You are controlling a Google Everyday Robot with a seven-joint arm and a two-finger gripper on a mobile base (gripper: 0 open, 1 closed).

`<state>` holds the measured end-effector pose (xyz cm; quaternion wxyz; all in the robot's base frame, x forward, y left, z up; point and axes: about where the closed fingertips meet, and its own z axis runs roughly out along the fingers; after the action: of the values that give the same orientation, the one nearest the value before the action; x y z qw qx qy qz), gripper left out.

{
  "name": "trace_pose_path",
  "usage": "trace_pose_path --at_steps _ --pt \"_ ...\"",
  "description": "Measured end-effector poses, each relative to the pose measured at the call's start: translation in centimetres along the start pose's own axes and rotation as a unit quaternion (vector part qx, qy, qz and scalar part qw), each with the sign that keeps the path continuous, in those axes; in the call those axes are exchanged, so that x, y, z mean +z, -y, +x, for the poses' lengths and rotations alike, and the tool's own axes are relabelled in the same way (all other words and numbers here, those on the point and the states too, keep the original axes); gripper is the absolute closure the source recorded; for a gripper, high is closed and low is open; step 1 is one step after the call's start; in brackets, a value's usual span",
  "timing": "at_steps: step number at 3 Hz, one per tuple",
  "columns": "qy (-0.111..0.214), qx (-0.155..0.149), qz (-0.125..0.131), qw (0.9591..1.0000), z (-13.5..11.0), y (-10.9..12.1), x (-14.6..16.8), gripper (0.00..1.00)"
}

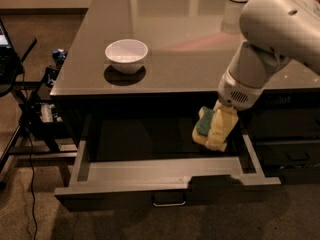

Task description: Place sponge into top drawer

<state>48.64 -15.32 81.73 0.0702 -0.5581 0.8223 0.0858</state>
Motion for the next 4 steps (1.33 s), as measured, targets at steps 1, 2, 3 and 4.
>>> trace_pose_path --at_steps 1,2,3,4 --pt "-0.008 0.017 -0.032 0.9993 1.3 -1.9 3.1 1.00" --pt "-0.010 0.017 -0.035 0.9992 1.4 -2.1 3.3 1.00" --pt "0.003 0.026 -0.054 0.9982 1.2 -2.5 5.5 1.00" --pt "0.021 0.023 -0.073 0.9968 -0.8 -2.6 9.3 1.00"
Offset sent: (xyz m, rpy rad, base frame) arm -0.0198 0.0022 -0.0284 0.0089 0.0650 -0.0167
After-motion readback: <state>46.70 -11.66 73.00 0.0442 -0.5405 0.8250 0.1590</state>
